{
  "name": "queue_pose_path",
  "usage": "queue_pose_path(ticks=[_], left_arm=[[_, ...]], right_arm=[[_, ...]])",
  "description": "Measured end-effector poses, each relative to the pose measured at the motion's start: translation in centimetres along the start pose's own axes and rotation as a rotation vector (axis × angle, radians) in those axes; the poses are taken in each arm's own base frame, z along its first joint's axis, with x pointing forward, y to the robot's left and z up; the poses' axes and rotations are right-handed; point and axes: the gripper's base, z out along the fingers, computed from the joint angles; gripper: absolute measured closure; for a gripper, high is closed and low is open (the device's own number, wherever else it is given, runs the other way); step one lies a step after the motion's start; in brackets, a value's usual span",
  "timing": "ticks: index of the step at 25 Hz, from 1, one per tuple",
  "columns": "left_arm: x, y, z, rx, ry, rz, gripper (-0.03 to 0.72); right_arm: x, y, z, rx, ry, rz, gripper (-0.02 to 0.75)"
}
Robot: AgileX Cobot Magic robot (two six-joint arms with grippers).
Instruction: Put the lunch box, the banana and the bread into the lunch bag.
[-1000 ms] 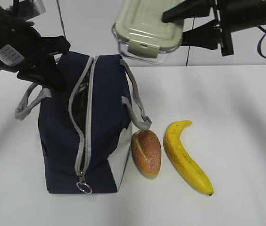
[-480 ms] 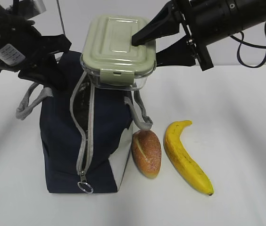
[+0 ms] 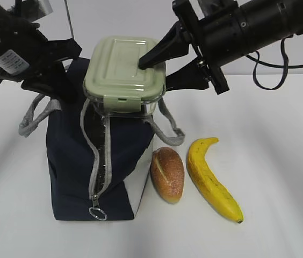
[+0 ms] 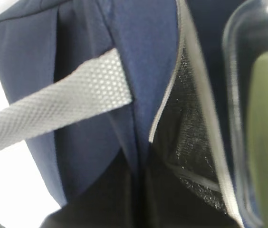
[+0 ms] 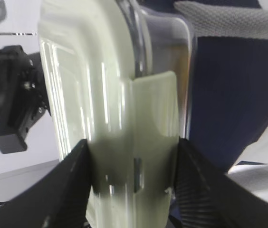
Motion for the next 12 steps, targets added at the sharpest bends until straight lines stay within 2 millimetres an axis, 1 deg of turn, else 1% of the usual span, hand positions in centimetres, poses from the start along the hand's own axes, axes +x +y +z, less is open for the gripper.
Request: queue_pose_path(ticks=[3,6,9,12], left_arm=[[0.0,0.0,0.0,0.001,-0.001,0.000,0.689],[0.0,0.0,0.0,0.001,-0.001,0.000,0.689],[0.0,0.0,0.0,0.005,-0.002,-0.003,0.689],[0.0,-0.1,0.0,0.008,-0.002,-0.004,0.689]], right_arm=[[0.2,-0.3,1.2,0.000,0.031,0.011,0.372],[0.1,-1.1,2.1,0.042,0.048,0.033,0.372],[-0.1,-2.3,2.6,0.109,0.048,0.045,0.372],[-0.6,-2.9,2.9,0.152,0.052,0.045,0.372]])
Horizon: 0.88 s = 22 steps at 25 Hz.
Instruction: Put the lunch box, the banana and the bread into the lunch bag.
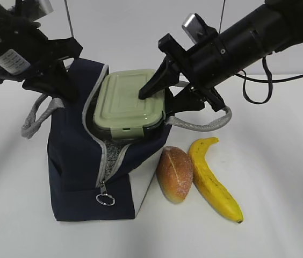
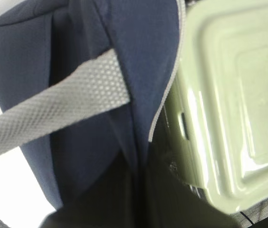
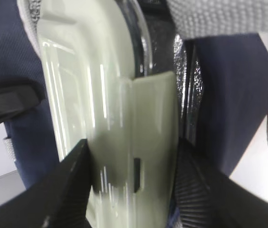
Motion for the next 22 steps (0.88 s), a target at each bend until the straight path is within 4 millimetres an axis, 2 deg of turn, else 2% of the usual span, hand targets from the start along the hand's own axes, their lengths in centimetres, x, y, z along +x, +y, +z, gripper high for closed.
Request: queue_pose_path(ticks=[5,12,22], left_arm=[[0.0,0.0,0.0,0.001,0.000,0.000,0.689],[0.0,0.0,0.0,0.000,-0.001,0.002,0.689],[0.0,0.0,0.0,-0.001,-0.005,0.002,0.690]], right_arm=[[-0.9,0.4,1.3,0.013,0.017,-0.016,0.372],[-1.1,0.9,4.5,0.024,0.076,-0.046,0.372],[-2.3,-0.8,7.4,-0.002,0.096,0.010,0.372]])
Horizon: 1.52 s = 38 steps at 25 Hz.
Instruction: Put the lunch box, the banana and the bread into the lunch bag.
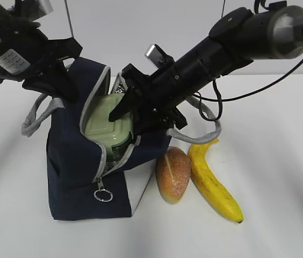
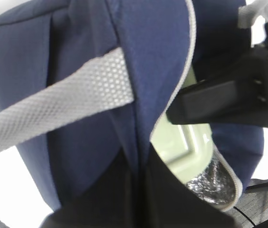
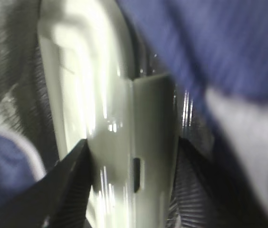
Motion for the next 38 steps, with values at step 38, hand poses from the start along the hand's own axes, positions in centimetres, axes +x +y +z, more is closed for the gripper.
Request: queue_pose_path(ticks=[38], left_arm=[[0.0,-0.2,0.0,0.022,-0.004,-0.007,0.690]], right_arm=[[-0.9,-4.2,5.0,0.017,0.038,0.040,0.321]])
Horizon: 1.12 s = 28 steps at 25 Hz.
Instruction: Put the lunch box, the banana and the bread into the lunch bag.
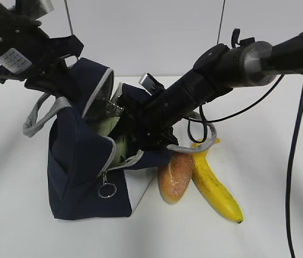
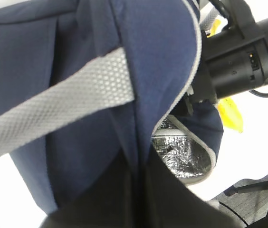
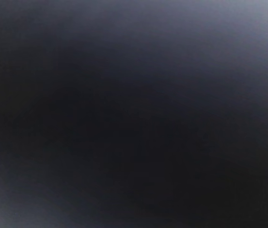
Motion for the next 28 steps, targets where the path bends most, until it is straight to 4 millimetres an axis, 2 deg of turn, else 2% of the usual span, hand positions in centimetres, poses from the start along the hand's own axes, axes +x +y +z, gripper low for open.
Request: queue_pose_path(ticks=[5,8,11,15,18,23,28], left_arm=[[0.0,0.0,0.0,0.000,0.000,0.001,0.690],[0.0,0.0,0.0,0.000,0.001,0.001,0.690],[0.0,0.0,0.0,0.000,0.003,0.002,0.690],[0.1,0.0,0.0,-0.005,0.015,0.006,0.690],[0.2,0.0,0.0,-0.005,0.018,0.006,0.690],[0.2,0.0,0.0,-0.005,0.020,0.007,0.690],[0.2,0.1,0.0,-0.012,0.021,0.010,0.690]], right_arm=[[0.1,0.3,-0.1,-0.020,0.018,-0.016,0.199],[0.2,0.9,-0.4,-0.040,0.054,-0.039,0.173],[0.0,2.2,-1.1,-0.062,0.087,-0.088,0.197],[-1.3,4.4,-2.5,-0.081,0.049,-0.158,0.286],[-1.8,5.2,-3.4,-0.032,0.030,-0.192,0.330],[-1.9,5.9,-5.5,0.116,-0.003,-0.227,0.344],[-1.1,7.9,-8.5,0.198,-0.053,-0.291,0.345]])
